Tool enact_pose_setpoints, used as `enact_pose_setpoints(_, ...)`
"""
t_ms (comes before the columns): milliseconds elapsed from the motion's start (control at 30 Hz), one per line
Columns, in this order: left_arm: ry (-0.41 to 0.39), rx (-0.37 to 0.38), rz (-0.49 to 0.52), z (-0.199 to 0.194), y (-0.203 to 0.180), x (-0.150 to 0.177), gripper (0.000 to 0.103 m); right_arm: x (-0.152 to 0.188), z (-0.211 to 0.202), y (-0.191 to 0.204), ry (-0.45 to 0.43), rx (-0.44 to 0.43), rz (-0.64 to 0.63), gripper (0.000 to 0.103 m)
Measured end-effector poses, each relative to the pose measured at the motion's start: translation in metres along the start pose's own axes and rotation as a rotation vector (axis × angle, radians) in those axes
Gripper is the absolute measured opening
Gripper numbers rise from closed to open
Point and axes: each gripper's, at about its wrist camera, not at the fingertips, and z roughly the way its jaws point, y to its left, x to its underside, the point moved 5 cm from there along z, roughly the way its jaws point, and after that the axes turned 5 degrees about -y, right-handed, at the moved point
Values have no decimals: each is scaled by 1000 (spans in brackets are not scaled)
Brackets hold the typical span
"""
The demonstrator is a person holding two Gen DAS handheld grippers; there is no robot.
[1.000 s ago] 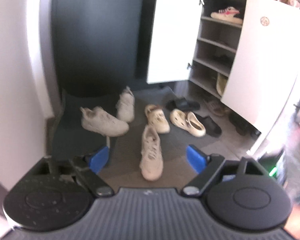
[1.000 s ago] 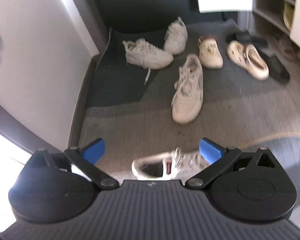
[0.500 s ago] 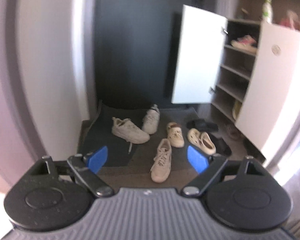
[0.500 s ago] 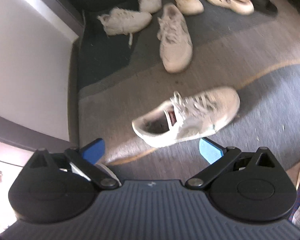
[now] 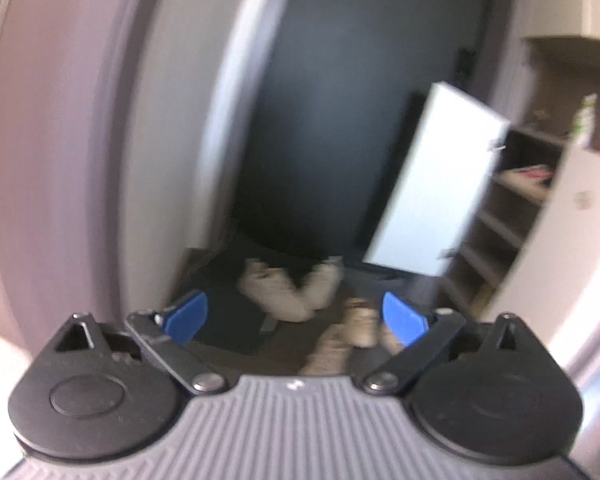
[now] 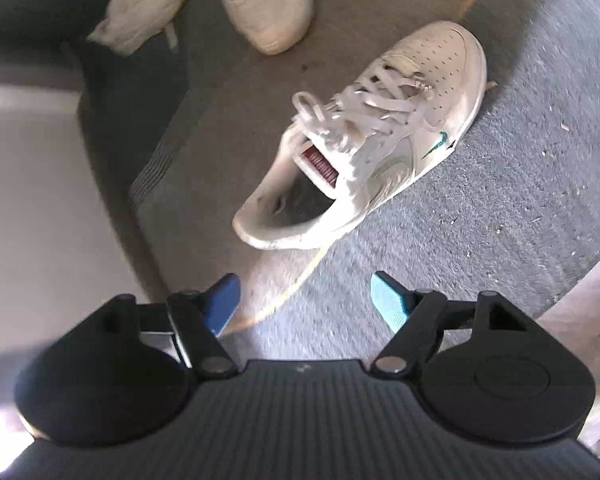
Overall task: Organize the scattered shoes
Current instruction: 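Close the right tool on the heel of the white sneaker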
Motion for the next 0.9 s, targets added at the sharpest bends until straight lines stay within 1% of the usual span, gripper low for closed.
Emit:
enact_pose_setpoints(67,-5,-51,21,5,8,1,97,0,11,-2,-16,20,41,71)
enact_pose_setpoints(167,4,-72,-1,9,19,0,98,0,27,-6,-41,50,102,66)
enact_pose_setpoints(233,38,-35,-77,15,31,0,98,0,38,-9,-57,70,142,64)
enact_pose_setpoints(267,53,-19,-116,17,37,1,98,0,43,-10,-65,80,163,61)
enact_pose_setpoints(300,65,-15,-144,19,43,2,98,0,49,-11,-74,90,183,55)
enact_pose_setpoints(367,73,-20,-175,20,52,3,98,0,59,-14,-90,110,224,49)
enact_pose_setpoints(400,73,-19,-188,21,55,4,98,0,65,-15,-98,120,244,43)
enact_pose_setpoints(467,70,-13,-220,26,63,6,98,1,76,-18,-115,139,284,39)
enact_pose_setpoints(533,79,-4,-258,31,67,8,98,1,86,-20,-130,159,317,39)
enact_pose_setpoints(633,112,35,-289,37,67,15,98,1,92,-18,-139,180,300,39)
enact_pose_setpoints(700,133,74,-297,41,62,20,98,1,92,-16,-141,192,282,37)
enact_pose_setpoints(733,139,81,-293,42,60,22,98,2,91,-15,-141,198,270,36)
enact_pose_setpoints(833,137,67,-252,44,56,25,98,2,83,-14,-147,241,188,33)
enact_pose_setpoints(900,135,66,-245,43,53,26,98,0,77,-19,-148,259,132,31)
